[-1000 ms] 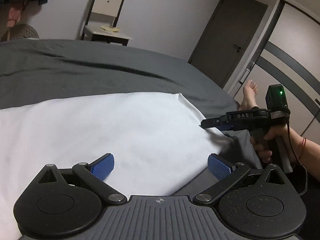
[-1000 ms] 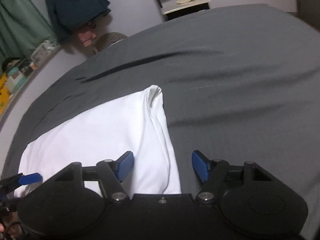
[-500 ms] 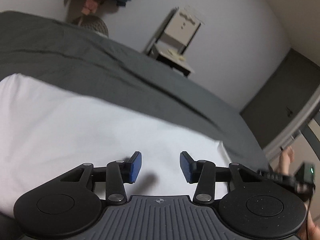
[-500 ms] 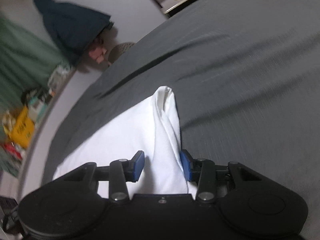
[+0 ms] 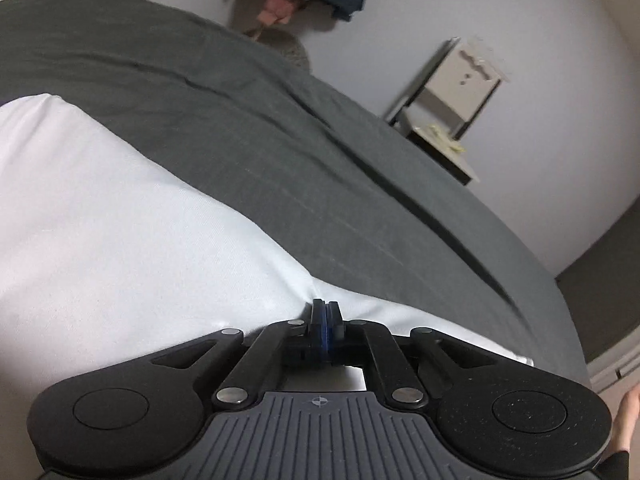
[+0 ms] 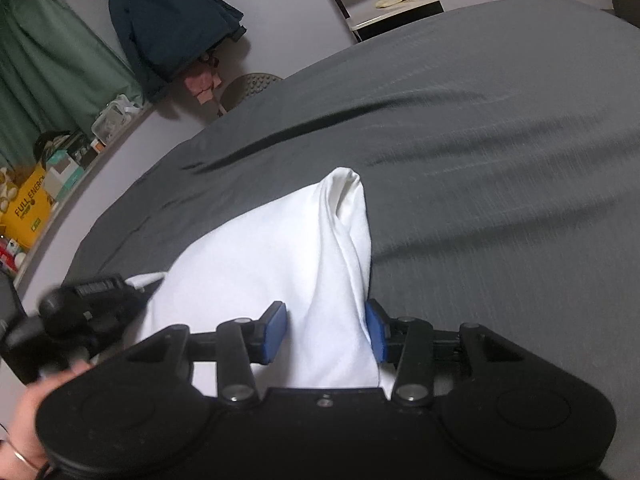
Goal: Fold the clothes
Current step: 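Grasp the shirt end with the right gripper while the left gripper pinches the shirt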
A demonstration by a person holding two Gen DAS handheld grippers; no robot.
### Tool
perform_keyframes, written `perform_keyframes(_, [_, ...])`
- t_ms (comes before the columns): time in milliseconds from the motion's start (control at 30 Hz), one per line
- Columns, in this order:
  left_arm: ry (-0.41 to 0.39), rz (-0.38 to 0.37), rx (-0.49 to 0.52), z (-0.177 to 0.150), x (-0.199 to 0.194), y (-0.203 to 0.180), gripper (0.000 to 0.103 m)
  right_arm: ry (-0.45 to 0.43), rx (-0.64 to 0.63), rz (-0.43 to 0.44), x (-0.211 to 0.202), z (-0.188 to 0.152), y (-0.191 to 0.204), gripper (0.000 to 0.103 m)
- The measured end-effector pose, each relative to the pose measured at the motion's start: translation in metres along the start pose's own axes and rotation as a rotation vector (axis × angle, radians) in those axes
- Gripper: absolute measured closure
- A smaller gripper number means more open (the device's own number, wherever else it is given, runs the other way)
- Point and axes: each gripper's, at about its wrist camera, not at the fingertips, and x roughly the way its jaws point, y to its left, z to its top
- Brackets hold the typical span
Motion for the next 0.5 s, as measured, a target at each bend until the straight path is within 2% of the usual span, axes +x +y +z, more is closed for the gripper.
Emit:
perform_keyframes(133, [-0.024,0.041,0.067,-0.008,-0.031,0.0,0.099,-0.005,0.042,0.024,0.001,0.001,-0.005,0.052])
perform_keyframes(233, [0.002,0.044,0.089,-0.021,-0.044,0.009,0.099,-0.004,0.034,0.021,0.001,0.001,-0.005,0.052])
perform_keyframes(333, [0.028,0.064,0.101,-0.018,-0.053,-0.005,0.099,-0.004,0.03,0.019,0.001,0.001,-0.004,0.052])
perform_keyframes(433, [0.094,0.082,0.117,-0.032,-0.066,0.001,0.099,-0.005,0.05,0.029,0.0,0.001,-0.008,0.052])
perform_keyframes(500, [0.105,0.072,0.083,-0.039,-0.081,0.008,0.099,-0.006,0.062,0.035,-0.001,0.002,-0.009,0.052])
